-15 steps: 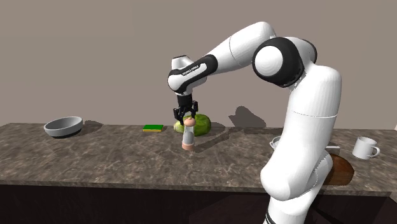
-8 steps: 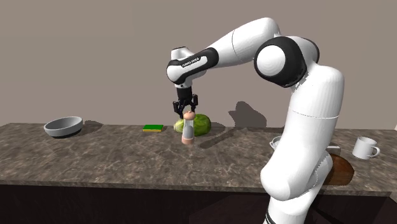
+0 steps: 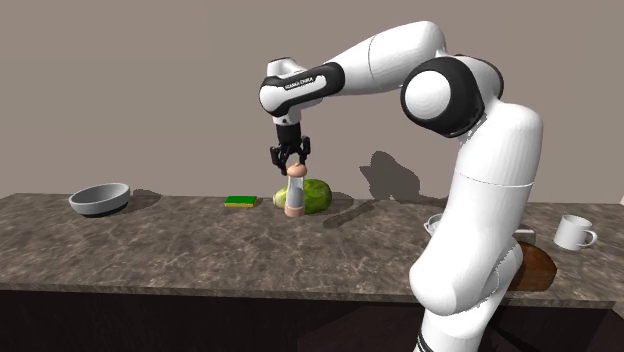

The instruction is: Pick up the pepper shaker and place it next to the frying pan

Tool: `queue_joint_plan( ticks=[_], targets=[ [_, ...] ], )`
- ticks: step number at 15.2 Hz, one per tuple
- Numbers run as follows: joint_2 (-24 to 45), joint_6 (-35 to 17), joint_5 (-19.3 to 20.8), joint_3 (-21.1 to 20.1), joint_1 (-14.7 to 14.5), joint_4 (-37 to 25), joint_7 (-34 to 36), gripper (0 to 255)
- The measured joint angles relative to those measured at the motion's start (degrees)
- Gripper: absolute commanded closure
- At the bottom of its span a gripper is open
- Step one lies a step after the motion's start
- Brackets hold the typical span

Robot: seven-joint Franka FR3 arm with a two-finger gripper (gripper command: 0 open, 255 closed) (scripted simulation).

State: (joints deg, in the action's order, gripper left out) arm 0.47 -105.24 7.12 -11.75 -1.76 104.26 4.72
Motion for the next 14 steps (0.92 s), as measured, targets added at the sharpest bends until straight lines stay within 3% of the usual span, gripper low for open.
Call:
queue_joint_plan(
  ticks=[14],
  targets=[
    [0.49, 10.96, -0.12, -0.08, -0.09, -11.5, -1.2, 255]
  ],
)
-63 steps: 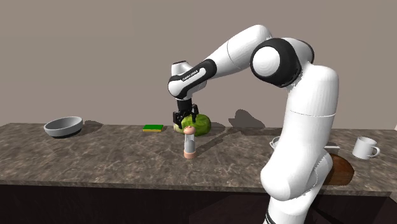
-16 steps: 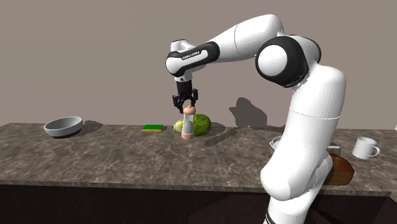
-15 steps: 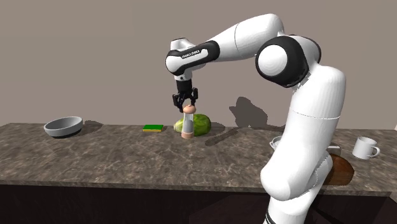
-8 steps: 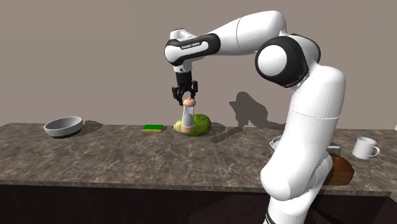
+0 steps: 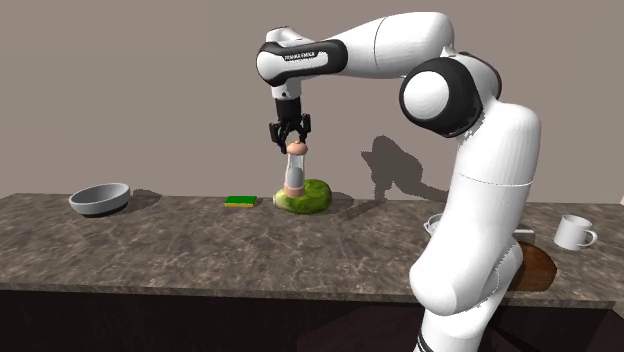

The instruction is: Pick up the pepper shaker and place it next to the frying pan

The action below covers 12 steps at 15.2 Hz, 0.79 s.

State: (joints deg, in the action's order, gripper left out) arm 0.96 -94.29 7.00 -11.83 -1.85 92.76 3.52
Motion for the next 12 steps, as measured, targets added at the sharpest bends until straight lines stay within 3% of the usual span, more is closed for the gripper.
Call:
queue_joint_plan(
  ticks=[10, 12],
  targets=[
    [2.26, 8.17, 0.47, -0.19, -0.26, -10.39, -0.6, 255],
    [1.44, 8.05, 0.25, 0.59, 0.65, -9.65, -2.23, 255]
  ],
)
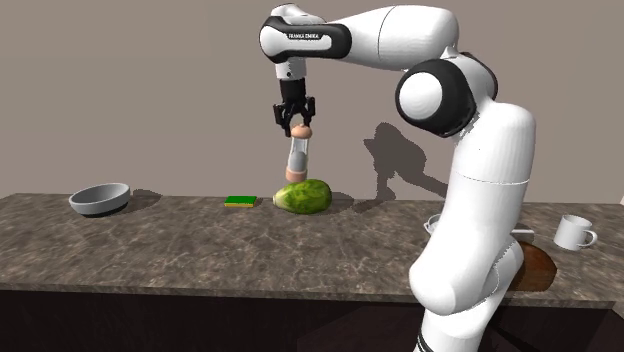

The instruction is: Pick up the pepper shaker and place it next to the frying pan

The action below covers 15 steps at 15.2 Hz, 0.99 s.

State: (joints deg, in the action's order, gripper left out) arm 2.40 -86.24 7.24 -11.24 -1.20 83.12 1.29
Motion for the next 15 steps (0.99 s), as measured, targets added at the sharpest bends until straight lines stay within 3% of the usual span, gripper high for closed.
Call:
queue_joint_plan(
  ticks=[9, 15],
  targets=[
    [-3.41, -2.21, -0.89, 6.18, 6.4, 4.14, -12.29, 255],
    [-2.87, -3.11, -1.21, 10.33, 10.38, 3.62, -20.34, 255]
  ],
)
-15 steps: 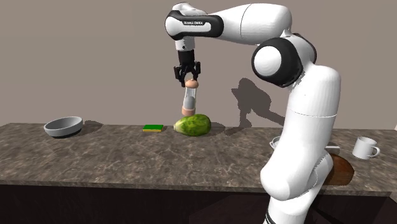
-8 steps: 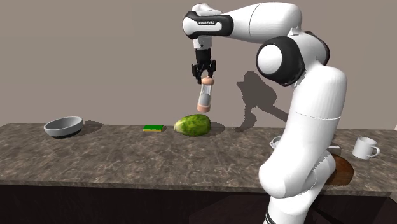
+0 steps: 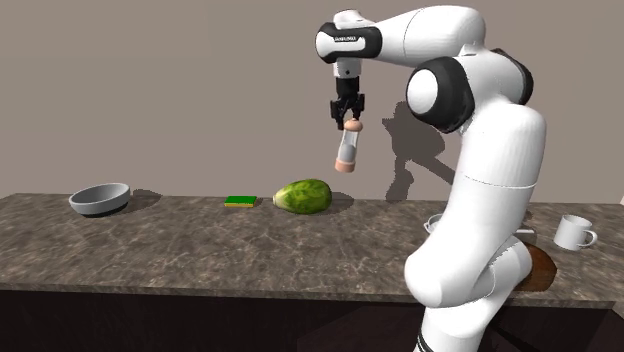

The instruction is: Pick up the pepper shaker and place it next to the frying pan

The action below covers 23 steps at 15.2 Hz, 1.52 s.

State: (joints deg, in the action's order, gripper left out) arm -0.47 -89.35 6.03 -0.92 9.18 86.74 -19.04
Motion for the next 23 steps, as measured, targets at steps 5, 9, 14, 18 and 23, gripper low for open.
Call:
queue_joint_plan(
  ticks=[5, 9, 14, 18, 23],
  targets=[
    [2.22, -0.28, -0.48, 3.37, 3.41, -2.61, -6.78, 255],
    [5.09, -0.23, -1.15, 5.83, 6.22, -6.01, -12.03, 255],
    [10.97, 1.18, -2.76, 8.76, 10.33, -13.81, -18.91, 255],
    [17.18, 3.16, -4.54, 10.61, 14.07, -22.29, -24.09, 255],
    [26.37, 7.27, -7.08, 11.9, 19.26, -35.79, -29.44, 255]
  ],
)
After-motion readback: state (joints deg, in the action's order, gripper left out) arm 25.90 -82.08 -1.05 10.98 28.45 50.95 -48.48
